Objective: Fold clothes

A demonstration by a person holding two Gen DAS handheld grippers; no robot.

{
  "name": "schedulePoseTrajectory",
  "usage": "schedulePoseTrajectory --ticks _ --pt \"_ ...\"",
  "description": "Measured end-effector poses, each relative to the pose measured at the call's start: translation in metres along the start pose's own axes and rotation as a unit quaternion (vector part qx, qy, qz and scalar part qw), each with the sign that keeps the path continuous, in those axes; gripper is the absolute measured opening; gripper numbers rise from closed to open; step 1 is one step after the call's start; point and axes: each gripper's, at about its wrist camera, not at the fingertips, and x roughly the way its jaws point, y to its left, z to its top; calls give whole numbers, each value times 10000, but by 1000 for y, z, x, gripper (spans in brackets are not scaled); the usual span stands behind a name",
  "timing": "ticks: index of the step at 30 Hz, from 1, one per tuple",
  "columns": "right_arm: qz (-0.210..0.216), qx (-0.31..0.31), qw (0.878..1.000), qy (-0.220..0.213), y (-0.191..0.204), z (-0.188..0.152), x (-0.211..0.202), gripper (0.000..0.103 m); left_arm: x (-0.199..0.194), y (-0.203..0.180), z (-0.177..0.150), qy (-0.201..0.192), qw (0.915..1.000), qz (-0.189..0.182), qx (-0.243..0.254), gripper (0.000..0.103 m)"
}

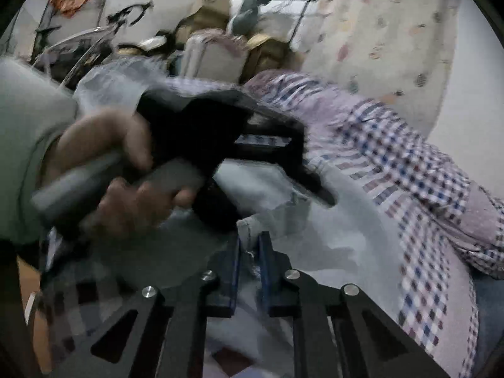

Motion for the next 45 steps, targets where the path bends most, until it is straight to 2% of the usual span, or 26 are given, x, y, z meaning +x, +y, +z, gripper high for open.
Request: schedulePoseTrajectory --ticks 2,5,7,8,9,10,11,14,16,20,25,26,27,28,30,34,36,38,42,45 --pt "89 -131 9997 200 3 -8 9 12 2 -1 0 6 10000 58 32 72" --pt "-3 -165 9997 206 3 -12 11 19 9 -6 0 -23 9999 125 85 72" --pt "-21 -200 9997 112 3 -12 8 46 10 -8 0 -33 9999 133 92 72" --pt "-46 -229 9997 57 4 -12 6 53 11 -9 0 -30 9999 135 88 72" --pt "-100 -276 9996 -13 5 -11 4 67 11 -8 0 -21 9998 158 75 69" --pt "-186 -329 9993 -69 7 -10 2 72 11 -8 0 -2 9998 206 47 63" --pt "-329 -390 9986 -99 9 -9 0 72 11 -8 0 20 9996 271 -4 60" --pt "-690 -432 9966 -119 12 -7 2 72 9 -7 0 61 9993 376 -52 43" --pt "-875 -457 9950 -121 13 -6 4 72 6 -5 1 75 9995 252 -158 35" --pt "-1263 -674 9896 -165 18 -5 12 72 7 -16 3 177 9993 -153 -303 33" --pt "-2145 -1058 9707 -227 28 0 26 71 12 -32 4 337 9970 -557 -418 34" --pt "-2277 -1084 9674 -244 29 1 27 70 13 -34 5 362 9967 -593 -410 34" --pt "-2315 -1033 9670 -261 26 3 26 45 12 -36 9 353 9971 -568 -372 42" --pt "-2274 -923 9691 -247 20 5 26 26 10 -36 12 269 9979 -496 -329 62" --pt "-2237 -765 9711 -334 10 11 20 23 5 -34 19 71 9988 -366 -303 80" --pt "-2231 -525 9723 -454 -8 17 14 21 -7 -24 36 -345 9987 -72 -373 80" --pt "-2213 -314 9735 -478 -17 17 16 21 -16 -24 45 -570 9977 -69 -357 80" --pt "-2190 -103 9743 -524 -10 15 2 21 -18 -24 53 -605 9975 -176 -332 80" --pt "-2114 380 9746 -639 7 14 -26 22 -5 -36 57 -409 9989 76 -227 80" --pt "-2109 760 9719 -721 5 17 -37 22 3 -44 51 -323 9972 589 -331 80"
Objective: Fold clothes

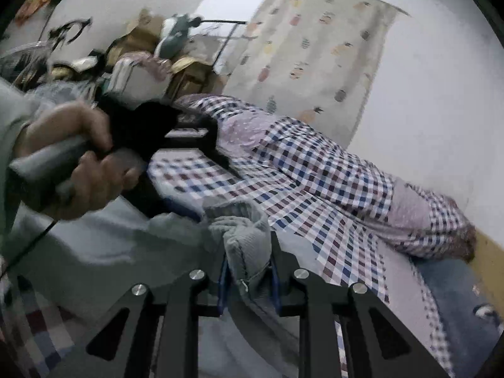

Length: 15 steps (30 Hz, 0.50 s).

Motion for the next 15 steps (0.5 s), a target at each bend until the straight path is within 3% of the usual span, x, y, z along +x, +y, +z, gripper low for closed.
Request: schedulePoseTrajectory --ticks 3,7,15 --pt "-96 244 9997 -13 -14 6 4 21 -5 -1 -4 158 9994 291 -55 80" --pt "-206 404 9990 -27 -18 10 4 22 -24 15 -24 533 9985 41 82 80" --pt "-135 265 9994 -166 -23 11 -14 22 -10 30 -12 375 9993 -78 28 80"
